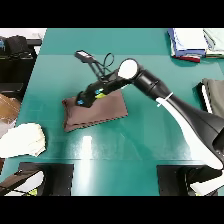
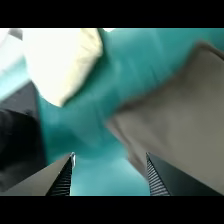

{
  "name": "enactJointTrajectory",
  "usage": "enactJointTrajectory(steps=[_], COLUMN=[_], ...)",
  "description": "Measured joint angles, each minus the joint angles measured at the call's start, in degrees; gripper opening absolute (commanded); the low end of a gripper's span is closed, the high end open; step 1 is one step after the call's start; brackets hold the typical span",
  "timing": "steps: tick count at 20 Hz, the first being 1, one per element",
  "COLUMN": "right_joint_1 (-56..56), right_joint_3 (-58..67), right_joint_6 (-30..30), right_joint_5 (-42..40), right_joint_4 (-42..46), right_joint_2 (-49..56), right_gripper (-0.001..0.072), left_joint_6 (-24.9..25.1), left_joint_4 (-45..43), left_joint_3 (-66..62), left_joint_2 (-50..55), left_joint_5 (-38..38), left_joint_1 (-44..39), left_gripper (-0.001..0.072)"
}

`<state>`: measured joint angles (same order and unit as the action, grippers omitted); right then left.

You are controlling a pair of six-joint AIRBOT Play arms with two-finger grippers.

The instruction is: Fold the shirts.

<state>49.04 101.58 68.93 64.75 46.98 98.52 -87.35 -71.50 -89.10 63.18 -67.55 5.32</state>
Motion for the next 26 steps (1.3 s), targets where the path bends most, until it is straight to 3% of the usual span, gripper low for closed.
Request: enactJointTrajectory(steps=[3,5,10,16,17,20,21,26], right_joint_1=[-7.69,-14.32,-25.40,-24.11,-22.84,-18.88,-17.77,-16.35], right_joint_3=[-6.19,-11.74,-21.42,-22.56,-21.46,-16.90,-15.13,-6.05], right_joint_6=[3.23,6.34,10.27,9.03,8.83,8.44,8.31,7.41], right_joint_5=[2.73,3.19,3.74,3.15,3.21,3.26,2.93,3.17], right_joint_4=[5.49,7.37,1.29,-8.72,-9.99,-11.06,-11.08,-10.40], right_joint_2=[-2.84,-4.35,-2.51,5.16,6.58,10.88,12.09,14.23], right_gripper=[0.0513,0.0633,0.0625,0.0572,0.0542,0.0105,0.0016,0.0015], left_joint_6=[0.46,0.63,0.81,0.85,0.85,0.85,0.85,1.27], left_joint_4=[-0.09,0.04,2.01,2.82,2.86,3.23,3.65,5.81], left_joint_3=[0.00,0.02,0.31,0.35,0.35,0.35,0.35,0.35], left_joint_2=[-0.35,-0.42,-0.44,-0.46,-0.44,-0.46,-0.44,-0.46], left_joint_5=[-1.55,-1.86,-1.62,-1.07,-1.07,-1.05,-1.07,-1.05], left_joint_1=[0.31,0.42,0.44,0.44,0.44,0.46,0.46,-0.96], left_gripper=[0.0032,0.0031,0.0031,0.0032,0.0031,0.0031,0.0031,0.0030])
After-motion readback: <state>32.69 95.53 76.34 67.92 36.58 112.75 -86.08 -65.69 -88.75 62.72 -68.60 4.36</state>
